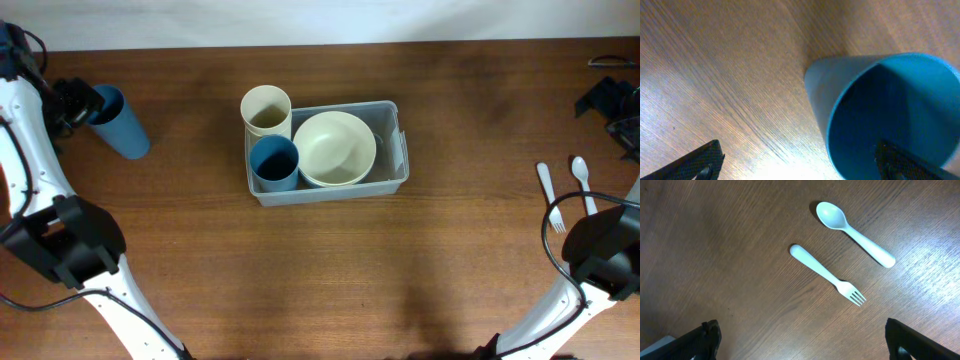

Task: Pack container
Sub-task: 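Move the left gripper to the standing blue cup and grasp it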

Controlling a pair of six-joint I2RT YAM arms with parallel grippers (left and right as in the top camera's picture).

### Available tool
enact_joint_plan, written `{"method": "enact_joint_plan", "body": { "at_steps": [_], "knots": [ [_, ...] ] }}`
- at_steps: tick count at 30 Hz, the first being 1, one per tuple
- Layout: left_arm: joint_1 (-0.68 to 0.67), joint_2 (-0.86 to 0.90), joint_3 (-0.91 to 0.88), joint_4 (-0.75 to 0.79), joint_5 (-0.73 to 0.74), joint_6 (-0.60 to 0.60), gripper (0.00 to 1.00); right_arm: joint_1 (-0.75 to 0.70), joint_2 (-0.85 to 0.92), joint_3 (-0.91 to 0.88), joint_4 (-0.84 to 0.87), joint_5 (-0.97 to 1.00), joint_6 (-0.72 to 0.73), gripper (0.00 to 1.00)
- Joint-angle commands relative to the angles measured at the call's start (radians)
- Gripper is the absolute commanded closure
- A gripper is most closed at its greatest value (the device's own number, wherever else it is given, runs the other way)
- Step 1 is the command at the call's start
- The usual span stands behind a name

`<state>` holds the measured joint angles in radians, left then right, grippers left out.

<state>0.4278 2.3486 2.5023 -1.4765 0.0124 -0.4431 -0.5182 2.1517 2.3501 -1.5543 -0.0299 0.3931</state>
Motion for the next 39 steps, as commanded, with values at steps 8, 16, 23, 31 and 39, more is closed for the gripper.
{"method": "enact_joint_plan", "body": {
  "at_steps": [8, 16, 23, 31, 39],
  "knots": [
    [0.001, 0.124, 0.000, -0.027, 0.019, -0.032, 0.03, 0.002, 0.000, -0.006, 0.002, 0.005, 0.008, 0.01],
    [0.001, 0.137, 0.001, -0.015, 0.018, -0.031, 0.09, 0.002, 0.000, -0.006, 0.002, 0.005, 0.009, 0.01],
    [0.001, 0.137, 0.017, -0.016, 0.019, -0.031, 0.28, 0.002, 0.000, -0.006, 0.002, 0.005, 0.009, 0.01],
    [0.001, 0.137, 0.130, -0.077, 0.019, -0.031, 0.67, 0.002, 0.000, -0.006, 0.002, 0.005, 0.009, 0.01],
    [0.001, 0.137, 0.176, -0.116, 0.019, -0.031, 0.98, 0.002, 0.000, -0.006, 0.002, 0.005, 0.009, 0.01]
  ]
}}
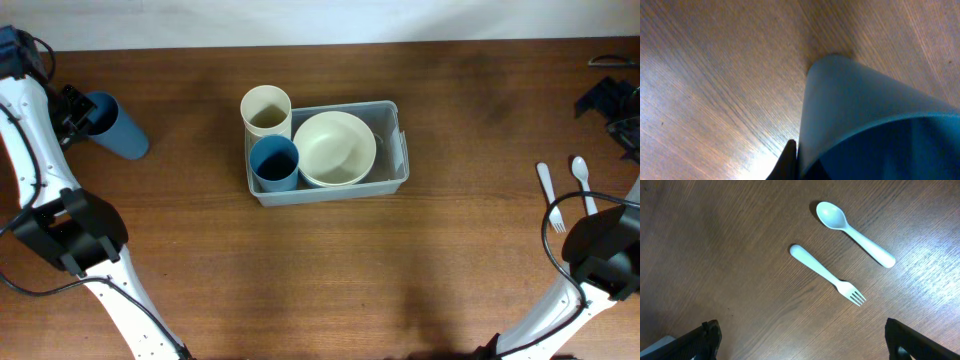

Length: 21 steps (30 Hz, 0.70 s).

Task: Pack container
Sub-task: 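Move the left gripper to the standing blue cup and grasp it, then lift the blue cup with the left gripper over the container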

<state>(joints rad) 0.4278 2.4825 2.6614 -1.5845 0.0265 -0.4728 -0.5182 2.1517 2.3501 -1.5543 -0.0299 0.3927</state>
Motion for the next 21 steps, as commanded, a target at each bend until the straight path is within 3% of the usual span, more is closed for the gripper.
{"method": "enact_joint_plan", "body": {
  "at_steps": [1, 10, 16, 21],
  "knots": [
    [0.001, 0.003, 0.017, -0.011, 0.005, -0.002, 0.98, 0.002, 0.000, -0.006, 0.002, 0.005, 0.009, 0.01],
    [0.000, -0.002, 0.121, -0.061, 0.010, 0.000, 0.98, 0.002, 0.000, -0.006, 0.002, 0.005, 0.009, 0.01],
    [-0.024, -0.051, 0.347, -0.103, 0.198, 0.145, 0.98, 0.002, 0.000, -0.006, 0.002, 0.005, 0.009, 0.01],
    [-0.132, -0.219, 0.369, -0.103, 0.248, 0.223, 0.98, 0.002, 0.000, -0.006, 0.002, 0.005, 0.009, 0.01]
  ]
}}
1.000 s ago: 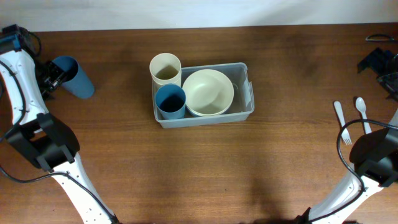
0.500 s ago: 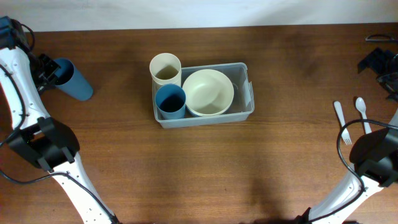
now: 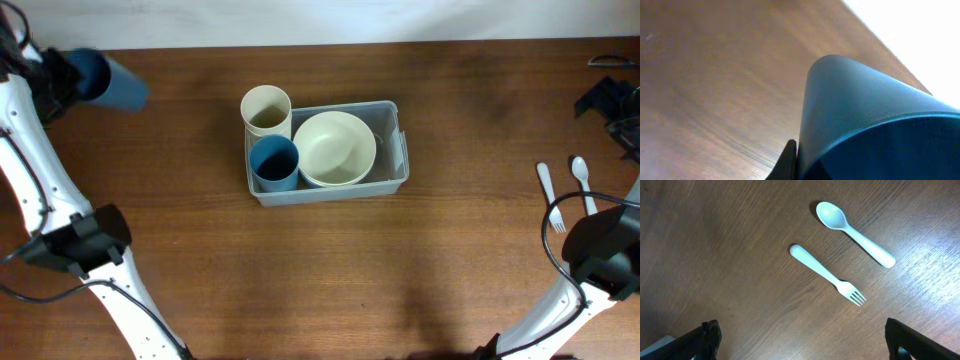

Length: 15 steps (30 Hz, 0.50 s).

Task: Pack container
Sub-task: 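Lift the blue cup with the left gripper over the container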

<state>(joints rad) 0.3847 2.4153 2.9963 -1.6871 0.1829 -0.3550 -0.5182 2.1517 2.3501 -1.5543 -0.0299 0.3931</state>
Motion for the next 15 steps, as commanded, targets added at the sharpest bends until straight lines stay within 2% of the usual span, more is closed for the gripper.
{"method": "enact_joint_plan", "body": {
  "at_steps": [1, 5, 9, 15],
  "knots": [
    [-0.122, -0.185, 0.034, -0.001, 0.091, 0.125, 0.98, 0.002, 0.000, -0.006, 0.002, 0.005, 0.008, 0.01],
    [-0.274, -0.307, 0.021, -0.001, 0.069, 0.170, 0.99, 0.002, 0.000, -0.006, 0.002, 0.005, 0.008, 0.01],
    [-0.433, -0.423, -0.039, -0.001, -0.099, 0.169, 0.98, 0.002, 0.000, -0.006, 0.002, 0.005, 0.008, 0.01],
    [-0.610, -0.608, -0.360, -0.001, -0.121, 0.166, 0.99, 0.002, 0.000, -0.006, 0.002, 0.005, 0.008, 0.01]
  ]
}}
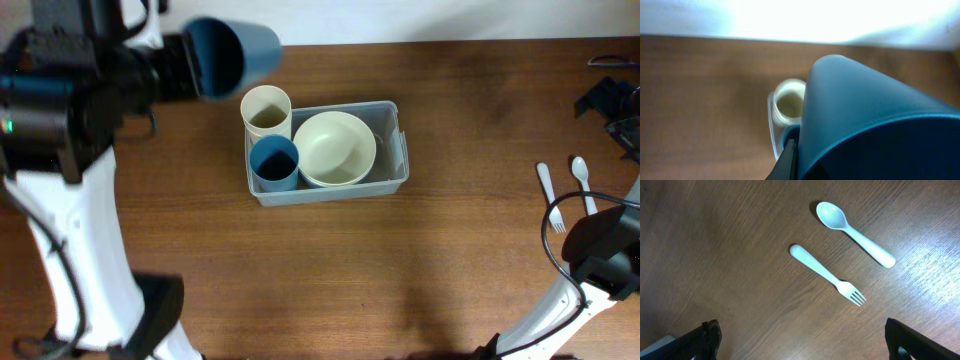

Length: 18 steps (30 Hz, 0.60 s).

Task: Pack container
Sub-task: 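Lift the blue cup with the left gripper over the container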

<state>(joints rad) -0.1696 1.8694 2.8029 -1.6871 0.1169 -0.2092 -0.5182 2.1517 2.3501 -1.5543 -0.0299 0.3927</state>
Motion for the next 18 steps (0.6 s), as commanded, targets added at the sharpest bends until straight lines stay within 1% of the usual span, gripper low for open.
{"method": "enact_joint_plan", "body": {
  "at_steps": [1, 4, 7, 13, 18],
  "knots": [
    [-0.070, -0.085, -0.218, -0.001, -0.055, 0.020, 0.98, 0.002, 0.000, -0.006, 0.002, 0.005, 0.009, 0.01],
    [-0.101, -0.159, -0.398, -0.001, -0.054, 0.001, 0.98, 0.002, 0.000, -0.006, 0.002, 0.005, 0.009, 0.01],
    [-0.111, -0.185, -0.510, -0.001, -0.054, 0.001, 0.98, 0.002, 0.000, -0.006, 0.002, 0.005, 0.009, 0.01],
    [-0.119, -0.183, -0.610, 0.005, -0.054, -0.007, 0.98, 0.002, 0.000, -0.006, 0.002, 0.005, 0.009, 0.01],
    [-0.119, -0.183, -0.624, 0.037, -0.055, -0.007, 0.98, 0.002, 0.000, -0.006, 0.002, 0.005, 0.009, 0.01]
  ]
}}
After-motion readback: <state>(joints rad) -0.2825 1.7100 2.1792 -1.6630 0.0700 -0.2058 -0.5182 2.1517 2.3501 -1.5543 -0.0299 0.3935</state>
